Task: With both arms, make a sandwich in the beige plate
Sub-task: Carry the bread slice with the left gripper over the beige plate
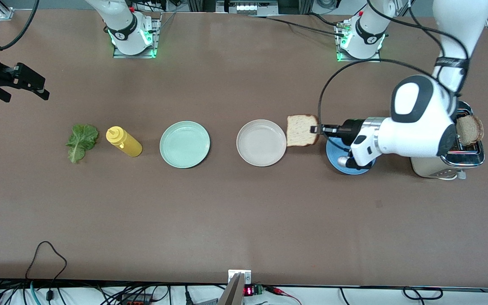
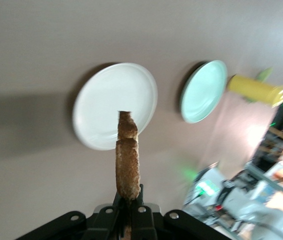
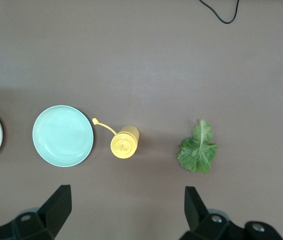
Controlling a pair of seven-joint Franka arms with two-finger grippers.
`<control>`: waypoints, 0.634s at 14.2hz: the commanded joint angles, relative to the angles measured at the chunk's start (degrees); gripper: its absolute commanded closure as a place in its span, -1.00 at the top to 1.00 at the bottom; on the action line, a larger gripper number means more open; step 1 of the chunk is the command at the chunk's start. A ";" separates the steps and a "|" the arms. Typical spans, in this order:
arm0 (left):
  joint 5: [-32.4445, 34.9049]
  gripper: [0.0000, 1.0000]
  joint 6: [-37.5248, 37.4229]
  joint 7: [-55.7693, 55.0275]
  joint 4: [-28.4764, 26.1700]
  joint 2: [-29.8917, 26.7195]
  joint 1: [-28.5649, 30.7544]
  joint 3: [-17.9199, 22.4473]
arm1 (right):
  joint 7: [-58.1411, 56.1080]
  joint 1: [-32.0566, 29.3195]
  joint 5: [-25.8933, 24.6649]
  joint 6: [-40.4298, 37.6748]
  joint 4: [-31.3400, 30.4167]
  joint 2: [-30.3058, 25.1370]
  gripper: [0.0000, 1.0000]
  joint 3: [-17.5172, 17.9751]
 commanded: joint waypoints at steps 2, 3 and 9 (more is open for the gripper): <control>-4.26 -1.00 10.03 3.55 -4.22 0.54 -3.70 -0.15 | 0.67 -0.45 0.62 0.64 -0.70 -0.61 1.00 0.37; -5.05 -1.00 11.88 7.57 -5.27 1.59 -3.80 -0.15 | 0.67 -0.54 0.62 0.55 -0.70 -0.61 1.00 0.37; -21.22 -0.99 23.74 26.58 -13.27 3.80 -7.22 -0.41 | -0.03 -0.27 -0.18 -0.23 -0.79 1.05 1.00 0.37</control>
